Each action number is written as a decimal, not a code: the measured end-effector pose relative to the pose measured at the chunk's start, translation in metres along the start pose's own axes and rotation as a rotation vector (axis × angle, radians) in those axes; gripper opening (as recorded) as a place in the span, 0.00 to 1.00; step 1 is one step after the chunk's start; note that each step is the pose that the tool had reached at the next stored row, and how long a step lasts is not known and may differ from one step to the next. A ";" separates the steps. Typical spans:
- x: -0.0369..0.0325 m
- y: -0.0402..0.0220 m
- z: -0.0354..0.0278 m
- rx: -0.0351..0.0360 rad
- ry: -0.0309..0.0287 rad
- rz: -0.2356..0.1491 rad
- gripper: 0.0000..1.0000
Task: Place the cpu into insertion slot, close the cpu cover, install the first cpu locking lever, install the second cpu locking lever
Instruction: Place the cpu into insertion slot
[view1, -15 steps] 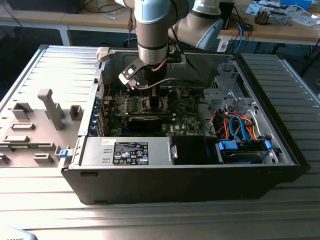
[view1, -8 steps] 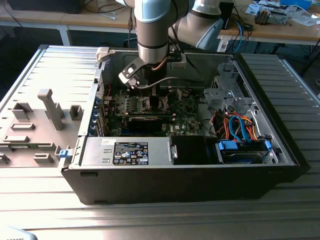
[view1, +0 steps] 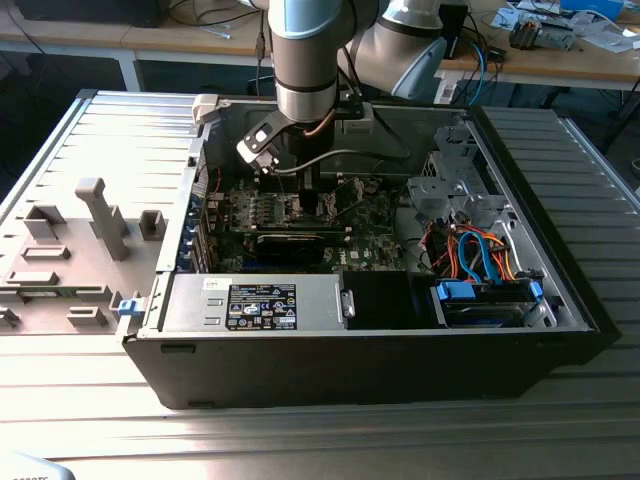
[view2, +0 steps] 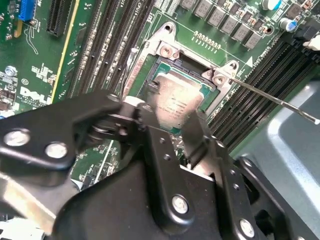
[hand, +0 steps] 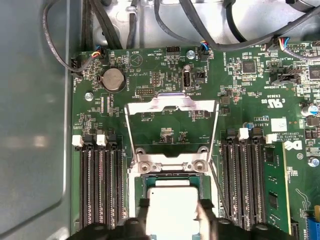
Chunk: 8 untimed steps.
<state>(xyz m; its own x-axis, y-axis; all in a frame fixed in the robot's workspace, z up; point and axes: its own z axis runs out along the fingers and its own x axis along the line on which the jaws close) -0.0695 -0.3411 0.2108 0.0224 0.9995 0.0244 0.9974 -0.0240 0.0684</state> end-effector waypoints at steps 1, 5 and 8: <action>0.0001 0.0001 -0.0003 -0.0001 -0.0002 0.000 0.47; 0.0001 0.0007 -0.0014 0.0000 -0.0029 -0.002 0.23; 0.0003 0.0011 -0.0044 -0.0001 -0.0083 -0.007 0.11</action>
<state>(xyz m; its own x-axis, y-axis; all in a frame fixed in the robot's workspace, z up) -0.0687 -0.3409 0.2152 0.0163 0.9997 0.0156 0.9975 -0.0173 0.0687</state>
